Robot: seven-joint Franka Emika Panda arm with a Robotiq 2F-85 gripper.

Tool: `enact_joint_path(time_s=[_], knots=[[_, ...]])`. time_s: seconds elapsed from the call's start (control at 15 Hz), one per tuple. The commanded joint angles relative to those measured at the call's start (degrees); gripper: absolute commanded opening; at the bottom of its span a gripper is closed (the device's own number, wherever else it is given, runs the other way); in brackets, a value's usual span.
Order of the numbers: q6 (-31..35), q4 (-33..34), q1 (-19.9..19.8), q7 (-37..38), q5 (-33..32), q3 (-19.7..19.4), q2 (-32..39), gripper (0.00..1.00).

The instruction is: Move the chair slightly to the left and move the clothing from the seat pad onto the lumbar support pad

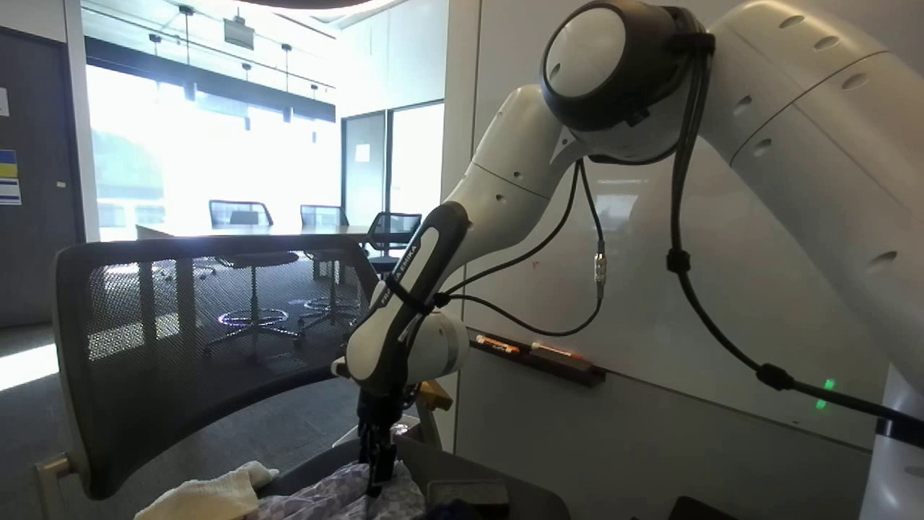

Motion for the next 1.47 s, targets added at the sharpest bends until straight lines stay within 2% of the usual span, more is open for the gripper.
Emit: enact_joint_path(time_s=[0.0, 0.4, 0.47, 0.73, 0.93, 1.27, 1.4], knots=[[0.8, 1.5, -1.2, 2.6, -1.4, 1.3, 0.6, 0.49], [-0.2, 0.9, -2.2, 5.0, -0.8, 2.6, -0.7, 0.03], [0.0, 0.4, -2.1, 5.7, -0.7, 2.8, -1.4, 0.00], [-0.5, -2.4, -3.1, 7.6, 0.0, 5.3, -5.8, 0.02], [-0.3, -4.7, -2.3, 10.0, -0.1, 6.0, -10.8, 0.02], [3.1, -9.3, 0.0, 11.9, -0.8, 6.5, -20.8, 0.02], [6.6, -10.4, 1.0, 12.8, -0.8, 6.5, -24.2, 0.02]])
